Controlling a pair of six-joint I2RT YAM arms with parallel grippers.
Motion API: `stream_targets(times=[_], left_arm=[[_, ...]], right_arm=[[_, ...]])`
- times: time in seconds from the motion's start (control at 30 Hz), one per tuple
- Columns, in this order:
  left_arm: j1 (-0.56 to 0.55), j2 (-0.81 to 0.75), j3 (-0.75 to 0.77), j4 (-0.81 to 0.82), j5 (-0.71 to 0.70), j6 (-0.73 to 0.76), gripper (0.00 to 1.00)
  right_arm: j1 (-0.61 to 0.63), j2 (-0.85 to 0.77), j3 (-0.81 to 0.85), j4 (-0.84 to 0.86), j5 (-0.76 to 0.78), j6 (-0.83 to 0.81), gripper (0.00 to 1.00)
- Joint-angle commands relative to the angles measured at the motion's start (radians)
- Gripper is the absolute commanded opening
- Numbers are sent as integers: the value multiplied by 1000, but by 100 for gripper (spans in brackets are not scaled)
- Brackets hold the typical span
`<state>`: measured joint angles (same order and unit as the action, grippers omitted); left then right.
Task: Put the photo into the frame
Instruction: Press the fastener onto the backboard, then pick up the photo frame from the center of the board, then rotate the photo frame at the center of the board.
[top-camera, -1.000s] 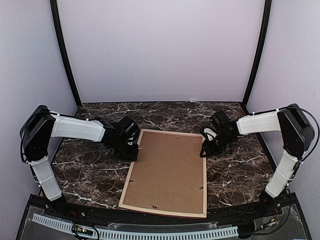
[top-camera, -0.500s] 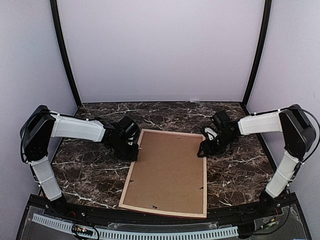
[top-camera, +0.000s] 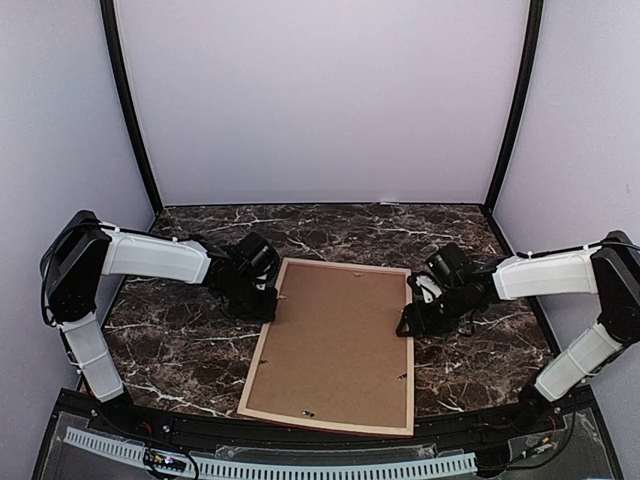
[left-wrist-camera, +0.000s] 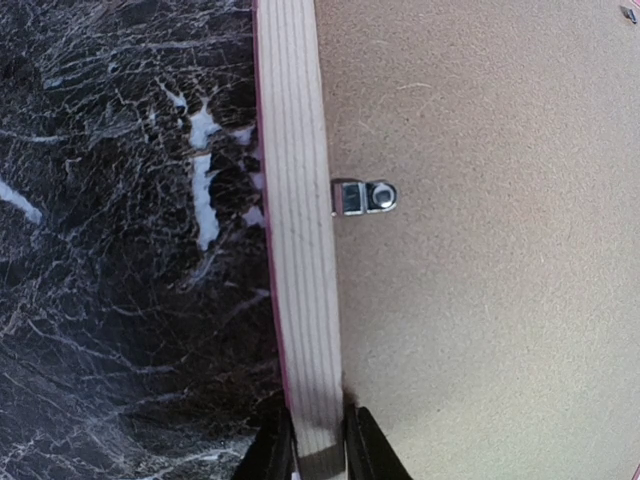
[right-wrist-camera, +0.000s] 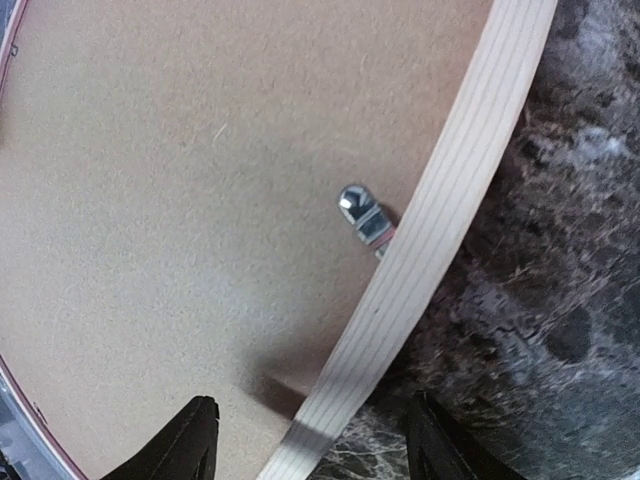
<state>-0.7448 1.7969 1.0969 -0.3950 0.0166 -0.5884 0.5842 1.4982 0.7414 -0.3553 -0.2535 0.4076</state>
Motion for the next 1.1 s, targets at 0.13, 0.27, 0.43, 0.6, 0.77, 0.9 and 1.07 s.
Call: stream_targets(times=[0.13,0.27,0.43,0.6,0.77,0.9,1.07], left_arm=[[-9,-55,-17,8,-2,-7,23],[-9,-81,-16,9,-5,3,30],[-9,-142,-12,-4,-58,45,56],[-5,-204,3,-22,-91,116,78],[35,-206,47,-23,-54,181,83],[76,-182,71,15,-5,242,84],[133,-107,132,45,65,318,84]], right_arm=[[63,-8,-61,54,64,91,51],[63,4,-48,30,90,72,39],[60,61,33,-33,122,-10,24],[44,144,140,-80,140,-104,17],[19,252,262,-130,134,-229,13],[16,352,375,-150,118,-373,10],[16,520,537,-163,78,-522,11]])
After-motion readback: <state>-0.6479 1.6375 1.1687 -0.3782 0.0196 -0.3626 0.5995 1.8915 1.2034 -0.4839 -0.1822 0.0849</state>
